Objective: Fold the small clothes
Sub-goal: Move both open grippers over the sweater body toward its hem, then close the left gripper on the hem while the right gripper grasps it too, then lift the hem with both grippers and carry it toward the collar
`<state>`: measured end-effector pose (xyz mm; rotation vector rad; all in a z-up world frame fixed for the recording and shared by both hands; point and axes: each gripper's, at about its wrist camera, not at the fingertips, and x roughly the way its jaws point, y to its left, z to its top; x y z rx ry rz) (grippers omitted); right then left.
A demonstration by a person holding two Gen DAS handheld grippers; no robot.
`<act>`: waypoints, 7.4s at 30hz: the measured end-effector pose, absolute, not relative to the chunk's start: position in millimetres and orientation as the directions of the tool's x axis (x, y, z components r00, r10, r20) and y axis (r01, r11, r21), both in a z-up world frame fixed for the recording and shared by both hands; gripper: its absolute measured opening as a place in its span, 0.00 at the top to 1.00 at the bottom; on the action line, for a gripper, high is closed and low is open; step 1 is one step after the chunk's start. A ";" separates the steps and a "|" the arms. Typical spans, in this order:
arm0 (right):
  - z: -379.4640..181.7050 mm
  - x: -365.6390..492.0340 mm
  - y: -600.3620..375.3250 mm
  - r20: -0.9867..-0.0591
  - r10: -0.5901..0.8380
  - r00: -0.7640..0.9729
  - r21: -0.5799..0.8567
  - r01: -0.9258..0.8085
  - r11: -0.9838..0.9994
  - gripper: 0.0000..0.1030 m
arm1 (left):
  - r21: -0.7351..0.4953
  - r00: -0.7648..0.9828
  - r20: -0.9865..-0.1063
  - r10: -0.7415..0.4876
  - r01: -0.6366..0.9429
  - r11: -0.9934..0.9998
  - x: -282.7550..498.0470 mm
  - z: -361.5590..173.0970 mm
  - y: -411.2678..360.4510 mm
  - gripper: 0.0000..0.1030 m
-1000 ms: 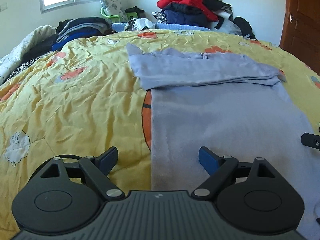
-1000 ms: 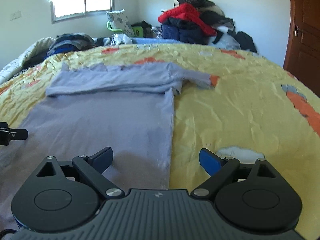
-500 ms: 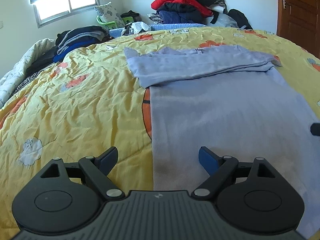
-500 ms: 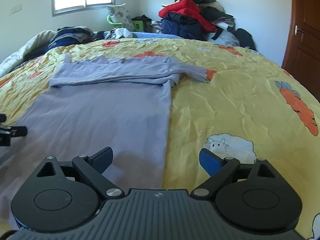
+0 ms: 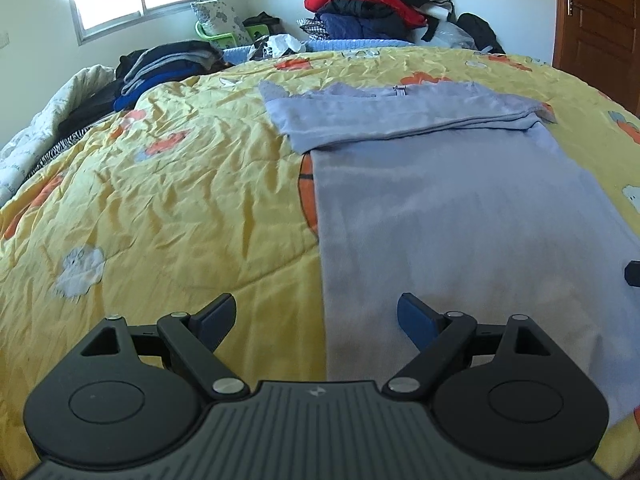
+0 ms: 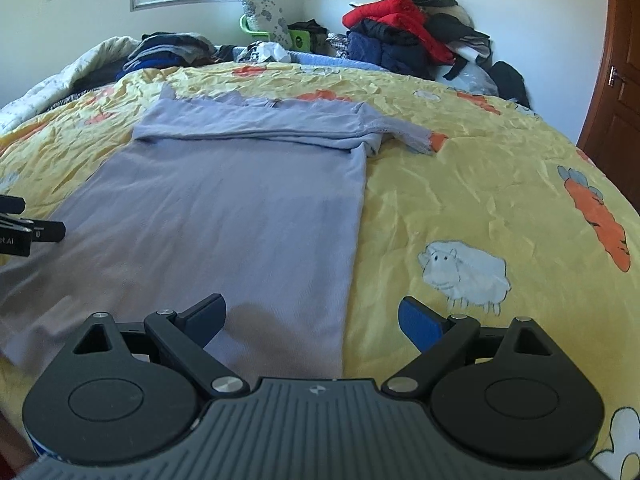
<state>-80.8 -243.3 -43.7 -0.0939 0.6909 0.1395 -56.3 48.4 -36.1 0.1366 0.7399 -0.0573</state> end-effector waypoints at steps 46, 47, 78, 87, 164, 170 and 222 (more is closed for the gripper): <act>-40.3 -103.5 -294.6 -0.676 0.297 0.674 0.242 -0.177 0.954 0.19 | -0.042 0.585 -0.794 -0.162 0.213 0.976 -85.8 -34.7 55.0 0.14; -40.6 -103.7 -296.4 -0.676 0.300 0.674 0.247 -0.176 0.953 0.19 | -0.045 0.581 -0.796 -0.168 0.221 0.974 -85.9 -34.7 54.3 0.14; -48.7 -110.7 -339.4 -0.593 0.591 0.547 0.579 -0.221 0.785 0.30 | -0.119 0.523 -0.793 -0.313 0.371 0.921 -101.2 -34.2 62.4 0.13; -50.6 -103.9 -319.6 -0.569 0.640 0.517 0.580 -0.299 0.758 0.30 | -0.337 0.462 -0.764 -0.450 0.310 0.889 -88.1 -30.7 67.8 0.13; 25.8 36.5 -302.2 -0.337 0.422 0.842 0.534 -0.197 0.822 0.89 | -0.402 0.791 -0.501 -0.351 0.146 0.904 36.7 52.5 81.7 0.96; 20.6 54.7 -300.1 -0.346 0.400 0.849 0.525 -0.178 0.832 0.89 | -0.332 0.795 -0.532 -0.290 0.119 0.936 59.8 48.9 69.8 0.96; -3.6 163.6 -294.6 -0.424 0.288 0.859 0.456 -0.073 0.887 0.89 | -0.143 0.784 -0.592 -0.186 0.124 0.982 178.8 32.1 35.8 0.96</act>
